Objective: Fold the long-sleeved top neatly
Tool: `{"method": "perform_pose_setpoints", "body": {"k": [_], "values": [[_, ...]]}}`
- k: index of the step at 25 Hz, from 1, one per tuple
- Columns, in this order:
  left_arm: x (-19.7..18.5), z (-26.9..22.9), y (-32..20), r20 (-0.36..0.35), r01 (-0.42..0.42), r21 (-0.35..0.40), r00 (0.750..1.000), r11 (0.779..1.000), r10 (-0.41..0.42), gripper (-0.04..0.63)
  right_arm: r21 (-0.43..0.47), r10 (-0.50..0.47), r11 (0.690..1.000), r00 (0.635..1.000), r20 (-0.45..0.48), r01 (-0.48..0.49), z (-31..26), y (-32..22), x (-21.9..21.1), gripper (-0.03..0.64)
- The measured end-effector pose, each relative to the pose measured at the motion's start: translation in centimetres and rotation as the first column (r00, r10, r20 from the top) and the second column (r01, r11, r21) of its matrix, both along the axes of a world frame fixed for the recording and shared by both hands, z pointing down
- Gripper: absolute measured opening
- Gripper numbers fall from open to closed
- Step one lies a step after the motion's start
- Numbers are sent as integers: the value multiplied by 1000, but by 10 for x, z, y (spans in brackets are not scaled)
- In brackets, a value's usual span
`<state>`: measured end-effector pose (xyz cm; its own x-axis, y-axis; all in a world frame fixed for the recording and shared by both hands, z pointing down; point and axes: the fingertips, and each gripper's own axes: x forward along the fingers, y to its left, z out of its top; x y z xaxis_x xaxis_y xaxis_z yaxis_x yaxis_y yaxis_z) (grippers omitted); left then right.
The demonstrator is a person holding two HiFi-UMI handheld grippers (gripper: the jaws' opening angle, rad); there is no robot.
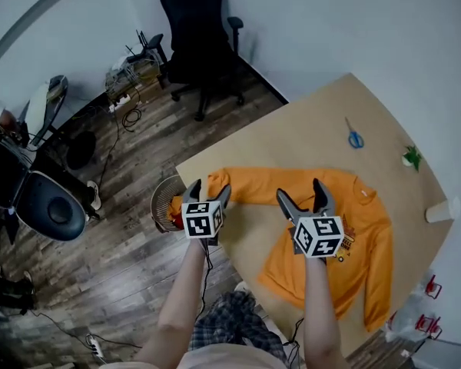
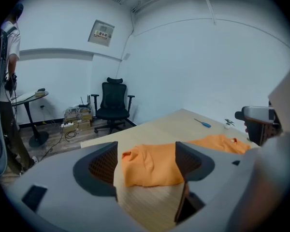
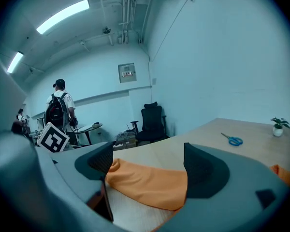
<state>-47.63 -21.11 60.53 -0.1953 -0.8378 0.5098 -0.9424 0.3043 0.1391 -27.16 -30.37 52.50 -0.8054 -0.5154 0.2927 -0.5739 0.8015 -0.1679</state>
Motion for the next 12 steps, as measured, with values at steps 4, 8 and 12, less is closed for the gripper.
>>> {"method": "perform_pose_setpoints", "body": {"k": [4, 8, 12], "values": [[-12, 31, -5, -21, 34, -78, 999, 996, -35, 347, -40, -10, 999, 1000, -30, 9, 26, -7, -14, 442], [-21, 57, -4, -3, 51, -157, 999, 986, -52, 320, -75, -16, 997, 998, -63, 11, 50, -7, -18, 442], [-26, 70, 0, 4, 74, -204, 997, 976, -75, 298, -90, -21, 996, 997, -79, 13, 61, -4, -15, 440]]}}
